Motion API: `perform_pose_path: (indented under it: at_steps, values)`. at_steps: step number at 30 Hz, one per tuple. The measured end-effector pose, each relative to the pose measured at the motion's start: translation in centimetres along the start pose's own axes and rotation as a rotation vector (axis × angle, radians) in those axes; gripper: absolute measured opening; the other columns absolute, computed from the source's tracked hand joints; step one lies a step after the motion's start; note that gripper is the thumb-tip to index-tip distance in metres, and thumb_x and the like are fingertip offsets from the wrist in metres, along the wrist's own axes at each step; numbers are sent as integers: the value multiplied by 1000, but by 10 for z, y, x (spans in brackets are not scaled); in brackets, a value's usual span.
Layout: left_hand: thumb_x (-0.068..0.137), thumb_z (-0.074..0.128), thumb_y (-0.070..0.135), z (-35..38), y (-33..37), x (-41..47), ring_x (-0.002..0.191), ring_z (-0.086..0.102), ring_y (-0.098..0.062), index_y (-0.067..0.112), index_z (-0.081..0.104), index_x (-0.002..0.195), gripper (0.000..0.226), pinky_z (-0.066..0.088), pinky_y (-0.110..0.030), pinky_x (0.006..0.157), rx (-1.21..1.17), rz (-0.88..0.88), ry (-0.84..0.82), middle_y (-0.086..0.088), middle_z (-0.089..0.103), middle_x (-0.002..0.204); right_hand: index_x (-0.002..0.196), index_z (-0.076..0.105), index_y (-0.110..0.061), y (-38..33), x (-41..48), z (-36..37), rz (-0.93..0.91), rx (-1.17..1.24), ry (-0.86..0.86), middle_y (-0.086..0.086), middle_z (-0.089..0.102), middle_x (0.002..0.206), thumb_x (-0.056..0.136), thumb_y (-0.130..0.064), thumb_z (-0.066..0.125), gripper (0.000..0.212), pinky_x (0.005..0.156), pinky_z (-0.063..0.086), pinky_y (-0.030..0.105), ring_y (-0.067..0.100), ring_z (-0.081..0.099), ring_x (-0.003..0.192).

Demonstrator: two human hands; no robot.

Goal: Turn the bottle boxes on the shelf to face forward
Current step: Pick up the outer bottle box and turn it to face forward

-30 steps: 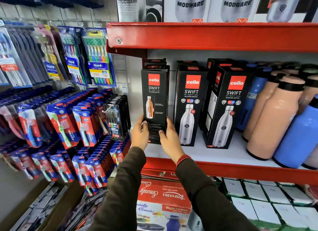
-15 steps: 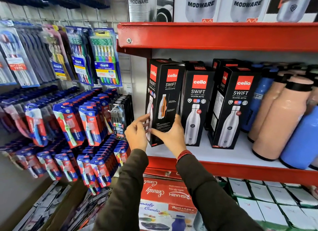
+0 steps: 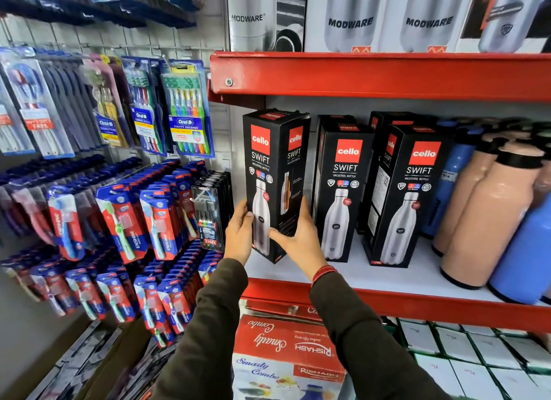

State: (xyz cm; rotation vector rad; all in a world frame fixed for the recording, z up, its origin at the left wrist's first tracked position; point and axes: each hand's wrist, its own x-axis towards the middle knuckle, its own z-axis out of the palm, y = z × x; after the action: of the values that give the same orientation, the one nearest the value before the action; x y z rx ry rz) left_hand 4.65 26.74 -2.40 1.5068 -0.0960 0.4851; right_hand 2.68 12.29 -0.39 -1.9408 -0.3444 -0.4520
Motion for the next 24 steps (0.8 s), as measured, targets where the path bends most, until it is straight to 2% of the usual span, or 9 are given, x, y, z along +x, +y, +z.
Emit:
perform_pose_path:
  at_steps: [2,3,4,6,12,14,17,22,24]
  values:
    - [103,40,9,0,-2,-3,118,52,3,37,44,134,42,37,-21,105,-13,-9,-10,22,56,124,157,5,-18,2,0,0,6,-39,-39,-8,29,157,84,-25,72,99,114,22,10,1,28,142]
    - [103,40,8,1,-4,-4,124,52,-4,34,45,136,42,37,-27,109,-17,-12,-17,16,56,131,157,6,-18,4,1,-1,2,-57,-47,-2,24,162,88,-23,68,93,118,20,19,9,24,148]
    - [103,39,8,2,-5,-5,130,50,-10,27,46,140,42,36,-30,112,-12,-10,-22,9,55,139,157,8,-17,6,1,-1,-2,-70,-48,2,22,163,90,-20,65,87,118,18,21,14,22,150]
    - [103,40,9,4,-6,-9,134,46,-13,20,42,146,44,35,-30,113,30,-1,-10,1,50,146,156,12,-17,8,1,-1,-4,-91,-46,3,24,162,93,-14,59,79,115,17,18,17,24,150]
    - [100,43,3,10,-6,-10,129,52,-18,16,45,143,44,40,-30,108,117,61,-4,-1,55,140,157,10,-19,15,2,1,9,-128,-57,2,26,162,94,-2,52,77,115,20,21,19,28,148]
    - [100,45,4,11,-9,-10,126,53,-16,17,46,142,44,42,-23,103,130,58,0,-4,55,140,156,12,-20,16,4,2,16,-138,-49,3,28,161,93,-1,52,77,117,24,26,21,32,146]
    - [100,46,5,13,-15,-10,121,52,-9,22,46,141,45,41,-5,91,141,68,14,-1,55,139,156,14,-20,18,5,2,22,-133,-39,4,32,159,93,0,51,75,119,29,35,23,36,145]
    - [100,47,10,16,-15,-11,116,59,0,19,50,141,41,46,-10,95,117,59,28,0,57,140,154,22,-20,19,2,5,47,-100,3,7,43,152,95,-4,48,66,116,34,37,23,43,139]
    - [101,47,12,16,-14,-12,122,58,-9,19,49,142,41,45,-13,96,119,54,32,-2,57,141,152,30,-20,20,1,6,88,-74,36,9,51,145,98,-13,48,57,114,38,39,24,48,134]
